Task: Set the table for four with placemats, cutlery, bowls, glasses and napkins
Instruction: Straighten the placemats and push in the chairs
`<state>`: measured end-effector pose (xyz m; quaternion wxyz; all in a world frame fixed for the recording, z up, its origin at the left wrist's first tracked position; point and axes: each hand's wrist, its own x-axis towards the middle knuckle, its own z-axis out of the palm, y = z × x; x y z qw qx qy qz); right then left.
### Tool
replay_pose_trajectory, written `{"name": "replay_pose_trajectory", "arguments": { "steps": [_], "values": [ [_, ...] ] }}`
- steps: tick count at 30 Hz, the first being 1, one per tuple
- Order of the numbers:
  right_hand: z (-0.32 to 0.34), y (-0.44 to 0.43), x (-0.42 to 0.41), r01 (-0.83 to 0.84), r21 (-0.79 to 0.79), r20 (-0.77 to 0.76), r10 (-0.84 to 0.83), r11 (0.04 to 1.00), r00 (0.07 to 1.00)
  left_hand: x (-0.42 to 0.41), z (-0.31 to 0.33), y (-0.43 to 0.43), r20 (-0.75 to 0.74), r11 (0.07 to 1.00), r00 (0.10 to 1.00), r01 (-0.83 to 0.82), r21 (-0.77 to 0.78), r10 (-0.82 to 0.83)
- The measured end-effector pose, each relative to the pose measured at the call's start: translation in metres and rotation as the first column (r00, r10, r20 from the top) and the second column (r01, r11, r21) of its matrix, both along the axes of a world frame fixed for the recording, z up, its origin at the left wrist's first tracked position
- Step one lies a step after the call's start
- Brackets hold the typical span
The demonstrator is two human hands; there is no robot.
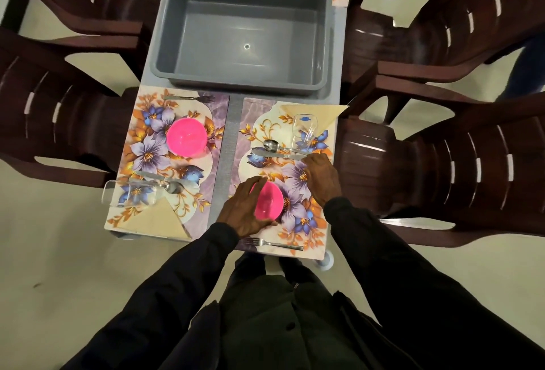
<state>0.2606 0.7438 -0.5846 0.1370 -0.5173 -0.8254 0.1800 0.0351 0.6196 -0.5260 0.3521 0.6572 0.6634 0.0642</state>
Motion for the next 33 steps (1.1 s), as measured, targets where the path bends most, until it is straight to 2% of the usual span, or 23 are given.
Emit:
{"name": "replay_pose_trajectory", "arguments": {
  "steps": [6, 13, 21, 28, 33],
  "values": [
    [-0.015, 0.004, -0.014, -0.013, -0.012, -0.057, 0.012, 1.0, 0.998, -0.007, 0.006, 0.021, -0.021, 0.996, 0.996, -0.089, 0.031, 0.089],
    [-0.013, 0.01, -0.022, 0.002, 0.0, -0.04, -0.002, 1.0, 0.999, -0.03, -0.002, 0.047, 0.016, 0.99, 0.996, -0.093, 0.107, 0.091],
    [-0.021, 0.008, -0.009, -0.004, -0.031, -0.105, 0.0, 1.0, 0.994, -0.037, -0.014, 0.056, -0.046, 0.995, 0.996, -0.078, 0.056, 0.081],
    [-0.021, 0.012, 0.0, -0.101, 0.012, -0.111, 0.102, 0.995, 0.989, -0.037, -0.014, 0.058, -0.041, 0.997, 0.997, -0.071, 0.02, 0.072],
    [-0.024, 0.005, 0.01, -0.086, -0.018, -0.111, 0.084, 0.996, 0.99, -0.036, -0.018, 0.057, -0.03, 0.997, 0.997, -0.067, 0.035, 0.068]
  ]
}}
